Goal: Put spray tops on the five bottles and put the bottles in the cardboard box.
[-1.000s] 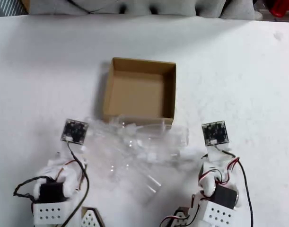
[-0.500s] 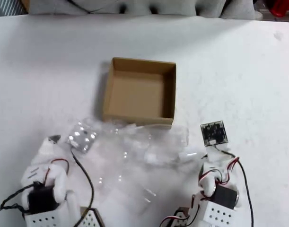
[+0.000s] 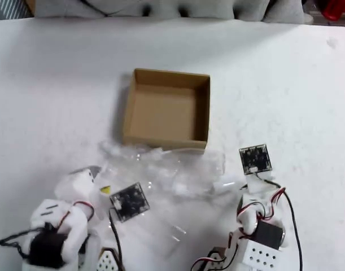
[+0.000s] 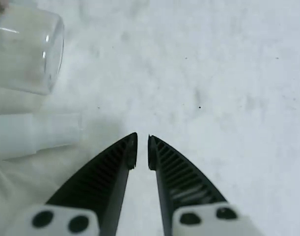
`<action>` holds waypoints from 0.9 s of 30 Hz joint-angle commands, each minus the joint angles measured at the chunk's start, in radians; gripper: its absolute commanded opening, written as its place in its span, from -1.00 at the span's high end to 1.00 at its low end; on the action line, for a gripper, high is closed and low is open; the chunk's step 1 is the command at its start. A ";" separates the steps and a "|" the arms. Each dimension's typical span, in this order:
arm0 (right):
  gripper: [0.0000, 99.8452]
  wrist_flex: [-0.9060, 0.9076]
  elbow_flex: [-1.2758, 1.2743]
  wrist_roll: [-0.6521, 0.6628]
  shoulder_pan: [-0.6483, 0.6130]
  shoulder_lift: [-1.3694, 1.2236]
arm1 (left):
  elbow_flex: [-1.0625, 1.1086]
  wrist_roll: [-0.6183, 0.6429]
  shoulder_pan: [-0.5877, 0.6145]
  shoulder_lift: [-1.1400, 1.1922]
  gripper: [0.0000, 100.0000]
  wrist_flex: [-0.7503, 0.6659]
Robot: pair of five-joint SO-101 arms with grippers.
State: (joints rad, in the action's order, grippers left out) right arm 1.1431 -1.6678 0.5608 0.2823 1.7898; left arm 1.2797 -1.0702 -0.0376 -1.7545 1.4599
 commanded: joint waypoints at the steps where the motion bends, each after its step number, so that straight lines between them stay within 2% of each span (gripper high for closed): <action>1: 0.96 -0.002 -0.009 0.014 0.002 0.010 | -0.064 0.104 0.018 0.191 0.63 -0.157; 5: 0.96 -0.004 -0.009 0.014 0.001 0.010 | -0.155 0.269 0.096 0.479 0.63 -0.322; 8: 0.96 -0.004 -0.009 0.014 0.001 0.010 | -0.273 0.244 0.151 0.699 0.63 -0.324; 16: 0.96 -0.005 -0.009 0.014 0.001 0.010 | -0.654 0.112 0.295 1.214 0.63 -0.092; 22: 0.96 -0.007 -0.009 0.014 0.001 0.010 | -0.741 0.086 0.251 1.435 0.63 -0.068; 27: 0.96 -0.007 -0.009 0.014 0.001 0.010 | -0.740 0.035 0.165 1.388 0.63 -0.064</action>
State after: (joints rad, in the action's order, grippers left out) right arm 1.1431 -1.6678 0.5608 0.2808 1.7898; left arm 0.5953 -1.0119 0.1849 -0.3199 1.3878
